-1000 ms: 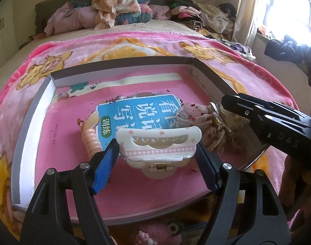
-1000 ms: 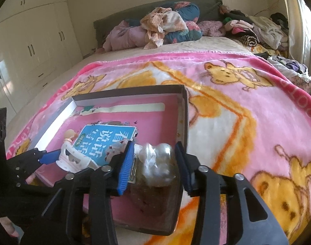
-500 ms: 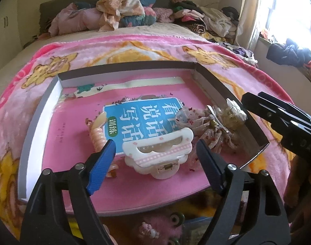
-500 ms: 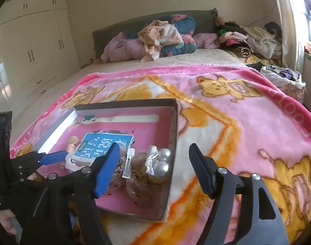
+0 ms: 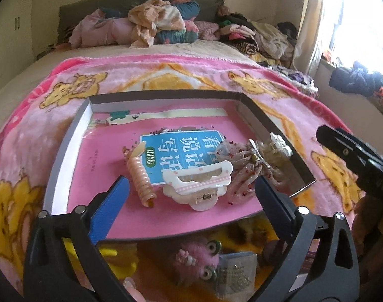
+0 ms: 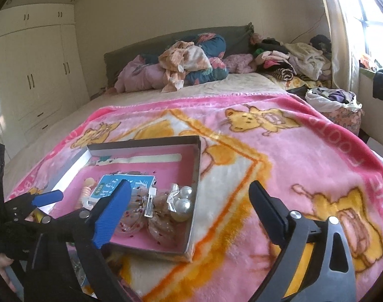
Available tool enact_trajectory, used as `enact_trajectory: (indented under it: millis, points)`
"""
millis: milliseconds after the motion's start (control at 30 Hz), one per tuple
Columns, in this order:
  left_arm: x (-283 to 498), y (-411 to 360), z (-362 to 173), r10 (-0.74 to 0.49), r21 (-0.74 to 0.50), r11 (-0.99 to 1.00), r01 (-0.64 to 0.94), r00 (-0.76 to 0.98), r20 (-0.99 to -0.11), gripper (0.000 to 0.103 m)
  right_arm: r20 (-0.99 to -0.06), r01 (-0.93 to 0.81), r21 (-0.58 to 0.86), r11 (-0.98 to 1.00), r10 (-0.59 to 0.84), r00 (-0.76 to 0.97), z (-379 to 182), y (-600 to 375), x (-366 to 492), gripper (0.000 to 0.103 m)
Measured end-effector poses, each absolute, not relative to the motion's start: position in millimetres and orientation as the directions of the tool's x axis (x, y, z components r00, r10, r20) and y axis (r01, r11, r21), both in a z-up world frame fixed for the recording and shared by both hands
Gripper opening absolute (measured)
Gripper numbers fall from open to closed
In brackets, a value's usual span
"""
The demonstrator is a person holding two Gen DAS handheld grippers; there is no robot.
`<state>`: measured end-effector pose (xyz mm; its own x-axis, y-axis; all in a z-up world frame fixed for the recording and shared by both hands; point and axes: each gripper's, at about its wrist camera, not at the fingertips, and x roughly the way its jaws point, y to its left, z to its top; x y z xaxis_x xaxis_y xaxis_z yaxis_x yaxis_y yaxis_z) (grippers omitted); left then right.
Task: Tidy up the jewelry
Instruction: 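Withdraw both open tools from the box back over the remaining jewelry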
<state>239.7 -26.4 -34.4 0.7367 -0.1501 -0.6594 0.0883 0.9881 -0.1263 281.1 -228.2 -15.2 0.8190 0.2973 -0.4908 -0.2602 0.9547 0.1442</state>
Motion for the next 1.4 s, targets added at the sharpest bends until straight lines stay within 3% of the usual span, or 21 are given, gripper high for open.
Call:
enact_trajectory:
  millis: [733, 1400]
  points:
    - [192, 3, -15, -0.113, -0.128, 0.991, 0.043, 0.786, -0.607, 0.091, -0.46, -0.303, 0.124, 0.945, 0.326, 0.826, -6, -222, 216, 0.093]
    - [151, 17, -34, -0.082, -0.08, 0.996, 0.041, 0.775, -0.626, 0.091, -0.507, -0.39, 0.072, 0.918, 0.37, 0.779, -23, -198, 169, 0.093]
